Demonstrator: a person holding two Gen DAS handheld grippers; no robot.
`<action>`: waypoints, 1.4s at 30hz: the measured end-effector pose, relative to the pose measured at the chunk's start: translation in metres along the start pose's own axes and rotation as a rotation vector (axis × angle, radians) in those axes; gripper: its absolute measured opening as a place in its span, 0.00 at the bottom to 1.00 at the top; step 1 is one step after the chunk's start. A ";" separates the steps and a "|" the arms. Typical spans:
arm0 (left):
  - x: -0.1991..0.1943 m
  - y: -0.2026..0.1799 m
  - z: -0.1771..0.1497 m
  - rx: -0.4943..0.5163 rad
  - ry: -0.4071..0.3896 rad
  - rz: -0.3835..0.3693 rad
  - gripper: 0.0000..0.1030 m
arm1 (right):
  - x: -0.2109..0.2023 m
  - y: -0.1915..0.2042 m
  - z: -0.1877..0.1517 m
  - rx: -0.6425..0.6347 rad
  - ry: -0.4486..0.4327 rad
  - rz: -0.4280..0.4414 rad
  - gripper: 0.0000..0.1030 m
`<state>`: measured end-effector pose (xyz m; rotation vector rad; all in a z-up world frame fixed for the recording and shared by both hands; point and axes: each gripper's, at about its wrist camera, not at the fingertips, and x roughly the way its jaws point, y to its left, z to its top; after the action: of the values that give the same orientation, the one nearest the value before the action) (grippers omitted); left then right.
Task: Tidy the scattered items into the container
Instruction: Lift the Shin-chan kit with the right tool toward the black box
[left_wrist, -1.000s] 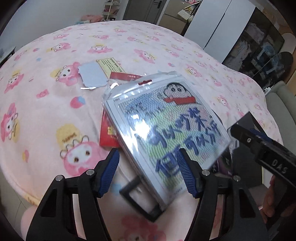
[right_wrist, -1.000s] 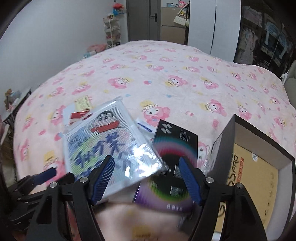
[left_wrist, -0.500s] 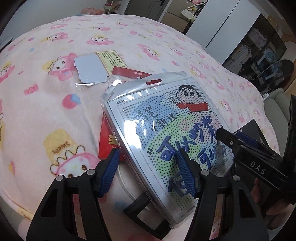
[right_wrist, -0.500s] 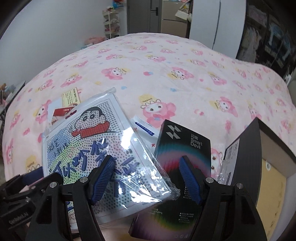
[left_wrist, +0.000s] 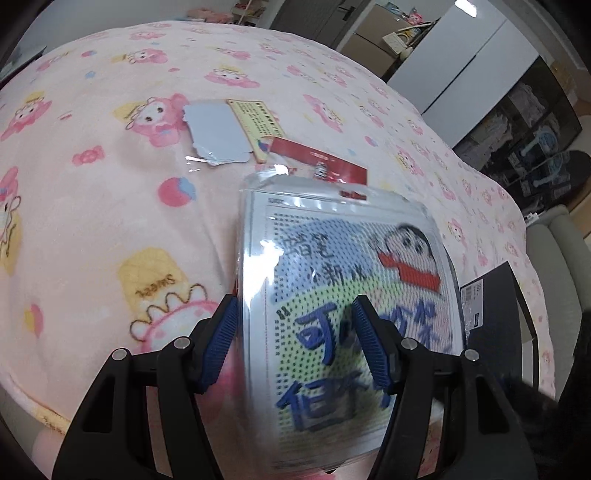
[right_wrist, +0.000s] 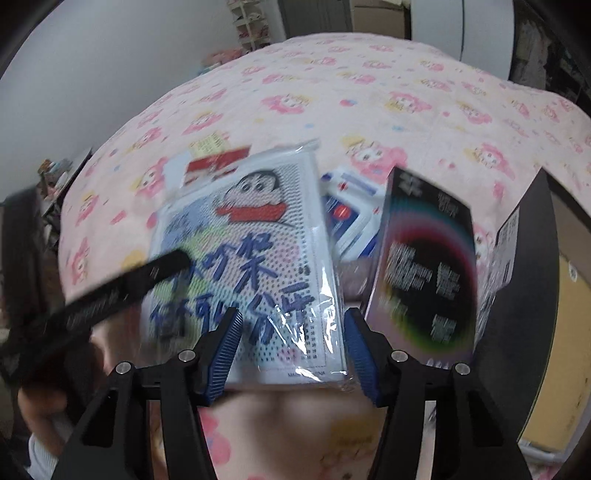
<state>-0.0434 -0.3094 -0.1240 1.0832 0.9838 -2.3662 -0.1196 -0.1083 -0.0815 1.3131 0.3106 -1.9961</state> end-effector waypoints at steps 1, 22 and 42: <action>0.001 0.001 0.000 0.000 0.001 0.004 0.62 | 0.001 0.000 -0.005 0.004 0.014 0.009 0.52; -0.006 -0.015 -0.048 0.097 0.103 -0.022 0.69 | -0.022 -0.017 -0.059 0.153 0.011 0.087 0.51; -0.021 0.003 -0.064 0.072 0.148 -0.140 0.71 | -0.011 -0.020 -0.063 0.194 -0.026 0.103 0.51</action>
<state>0.0045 -0.2642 -0.1392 1.2710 1.0634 -2.4786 -0.0863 -0.0549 -0.1035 1.3917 0.0361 -1.9935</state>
